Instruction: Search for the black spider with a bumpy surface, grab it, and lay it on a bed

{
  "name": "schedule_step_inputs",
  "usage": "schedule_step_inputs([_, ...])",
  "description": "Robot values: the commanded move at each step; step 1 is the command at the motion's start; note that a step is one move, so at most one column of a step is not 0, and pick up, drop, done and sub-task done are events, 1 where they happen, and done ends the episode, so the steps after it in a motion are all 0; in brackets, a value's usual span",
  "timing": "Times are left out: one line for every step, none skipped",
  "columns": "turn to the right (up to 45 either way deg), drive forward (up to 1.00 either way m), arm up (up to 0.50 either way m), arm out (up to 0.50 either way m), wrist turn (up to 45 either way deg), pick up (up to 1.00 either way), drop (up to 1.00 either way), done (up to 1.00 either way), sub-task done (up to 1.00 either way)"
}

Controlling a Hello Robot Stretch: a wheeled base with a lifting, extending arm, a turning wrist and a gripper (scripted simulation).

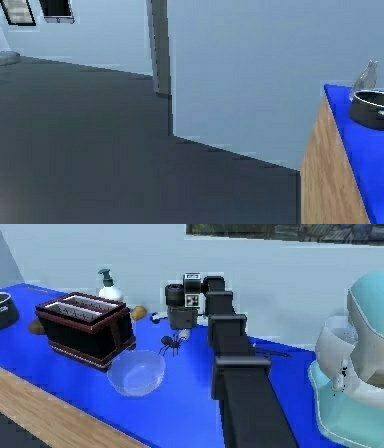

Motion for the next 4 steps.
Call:
schedule_step_inputs([0.0, 0.00, -0.16, 0.00, 0.0, 0.00, 0.00, 0.00, 0.00])
schedule_step_inputs([0.0, 0.00, 0.00, 0.00, 0.0, 1.00, 0.00, 0.00, 0.00])
schedule_step_inputs([0.0, 0.00, 0.10, 0.00, 0.0, 0.00, 0.00, 0.00, 0.00])
schedule_step_inputs([0.0, 0.00, 0.06, 0.00, 0.0, 0.00, 0.00, 0.00, 0.00])
